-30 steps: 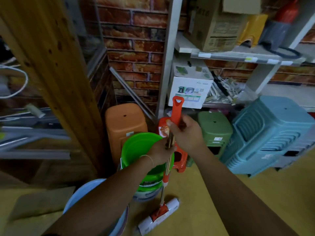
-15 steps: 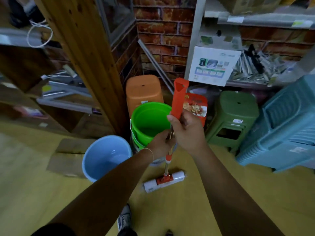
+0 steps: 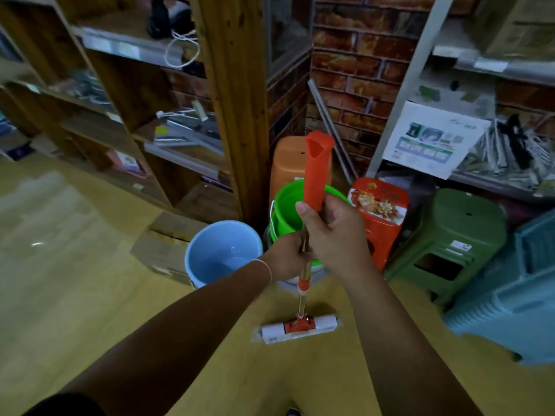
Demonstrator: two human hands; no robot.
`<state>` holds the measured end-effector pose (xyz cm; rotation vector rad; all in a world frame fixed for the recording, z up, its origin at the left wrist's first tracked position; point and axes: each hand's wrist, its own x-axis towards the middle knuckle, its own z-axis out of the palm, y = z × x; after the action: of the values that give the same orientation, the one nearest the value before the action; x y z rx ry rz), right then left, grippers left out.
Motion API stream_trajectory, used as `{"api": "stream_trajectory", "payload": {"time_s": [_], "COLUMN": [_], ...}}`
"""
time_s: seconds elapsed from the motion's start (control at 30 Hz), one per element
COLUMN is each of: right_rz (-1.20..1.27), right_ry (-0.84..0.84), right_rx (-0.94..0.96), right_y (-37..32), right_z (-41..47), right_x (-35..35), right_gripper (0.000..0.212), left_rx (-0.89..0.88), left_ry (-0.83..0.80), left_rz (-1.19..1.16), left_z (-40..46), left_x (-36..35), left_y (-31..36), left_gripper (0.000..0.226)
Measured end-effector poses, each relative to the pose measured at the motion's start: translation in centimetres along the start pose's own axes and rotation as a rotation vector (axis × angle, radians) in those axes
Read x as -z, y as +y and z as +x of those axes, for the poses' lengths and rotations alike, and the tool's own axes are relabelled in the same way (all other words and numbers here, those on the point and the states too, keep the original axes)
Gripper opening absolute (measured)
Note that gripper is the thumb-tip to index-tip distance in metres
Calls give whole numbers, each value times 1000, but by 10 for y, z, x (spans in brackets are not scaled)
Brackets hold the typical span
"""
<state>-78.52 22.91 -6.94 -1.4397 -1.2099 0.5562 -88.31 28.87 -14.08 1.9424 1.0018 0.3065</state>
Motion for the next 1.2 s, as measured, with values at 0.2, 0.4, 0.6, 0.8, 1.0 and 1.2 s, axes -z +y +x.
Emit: {"api": "stream_trajectory", "payload": {"time_s": [0.2,0.4,0.6,0.8,1.0,1.2], "right_rz": [154,220,261,307,350,374], "right_ry": [-104,-266,-397,-576,-758,-948], "right_rx": [24,55,47,80,236,389], "right_y": [-62,-125,-182,-237,-294,-348], "right_z": [-16,-54,-110,-168,-212,-244], "right_x": [-59,-142,-239,-332,-411,-487], "right_gripper": [16,18,16,22,13,8], "left_rx": [34,110,179,268,364,417], "left_ry": [107,220,290,462,640,813], "left_rz": [-24,-97,-169,-203,-224,-227], "left_z": [-67,-165,-274,-389,-485,-568], "left_x": [58,119,178,231,280,331], "left_y": [-20,-61,-103,-139,-171,-188], "left_gripper": [25,50,52,38,55,27]}}
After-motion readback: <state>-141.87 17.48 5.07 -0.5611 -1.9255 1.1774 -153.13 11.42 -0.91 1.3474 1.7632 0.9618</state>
